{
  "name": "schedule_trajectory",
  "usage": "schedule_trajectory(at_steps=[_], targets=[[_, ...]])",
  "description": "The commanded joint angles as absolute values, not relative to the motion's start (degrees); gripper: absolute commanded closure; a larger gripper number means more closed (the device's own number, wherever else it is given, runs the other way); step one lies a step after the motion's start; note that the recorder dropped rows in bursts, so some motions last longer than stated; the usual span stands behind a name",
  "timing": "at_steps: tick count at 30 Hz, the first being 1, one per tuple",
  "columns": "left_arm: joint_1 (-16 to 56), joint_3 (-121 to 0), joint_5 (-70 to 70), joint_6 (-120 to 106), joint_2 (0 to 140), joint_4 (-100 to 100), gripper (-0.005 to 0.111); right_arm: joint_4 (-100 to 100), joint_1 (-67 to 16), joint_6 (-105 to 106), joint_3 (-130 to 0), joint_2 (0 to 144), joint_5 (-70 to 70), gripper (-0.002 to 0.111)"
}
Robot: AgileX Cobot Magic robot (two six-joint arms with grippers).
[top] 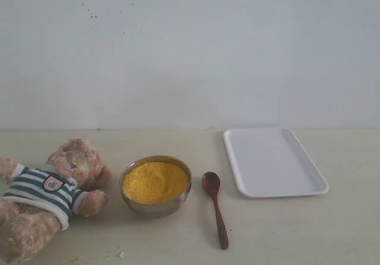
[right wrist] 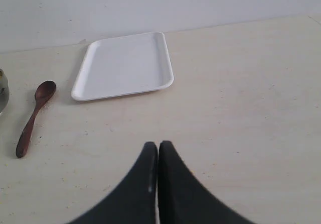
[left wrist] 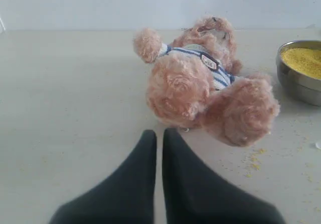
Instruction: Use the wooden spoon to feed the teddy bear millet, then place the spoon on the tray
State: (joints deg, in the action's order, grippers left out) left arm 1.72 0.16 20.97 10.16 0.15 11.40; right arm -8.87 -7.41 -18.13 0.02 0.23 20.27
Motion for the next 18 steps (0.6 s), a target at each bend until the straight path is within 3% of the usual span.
schedule_trajectory(at_steps=[1, 9, 15, 17, 18], targets=[[1.9, 0.0, 18.2, 7.9, 0.0, 18.7, 0.103, -9.3, -7.6, -17.9, 0.0, 0.0, 19.6, 0.108], [1.9, 0.0, 7.9, 18.5, 0.0, -13.3, 0.103, -9.3, -7.6, -17.9, 0.0, 0.0, 19.6, 0.108], [1.9, 0.0, 6.0, 18.5, 0.0, -16.5, 0.103, -9.3, -7.6, -17.9, 0.0, 0.0, 19.6, 0.108], [1.9, 0.0, -2.7, 18.5, 0.0, -16.9, 0.103, -9.3, -7.6, -17.9, 0.0, 0.0, 19.6, 0.108], [1.9, 0.0, -13.6, 18.6, 0.0, -17.9, 0.103, -9.3, -7.6, -17.9, 0.0, 0.0, 19.6, 0.108]])
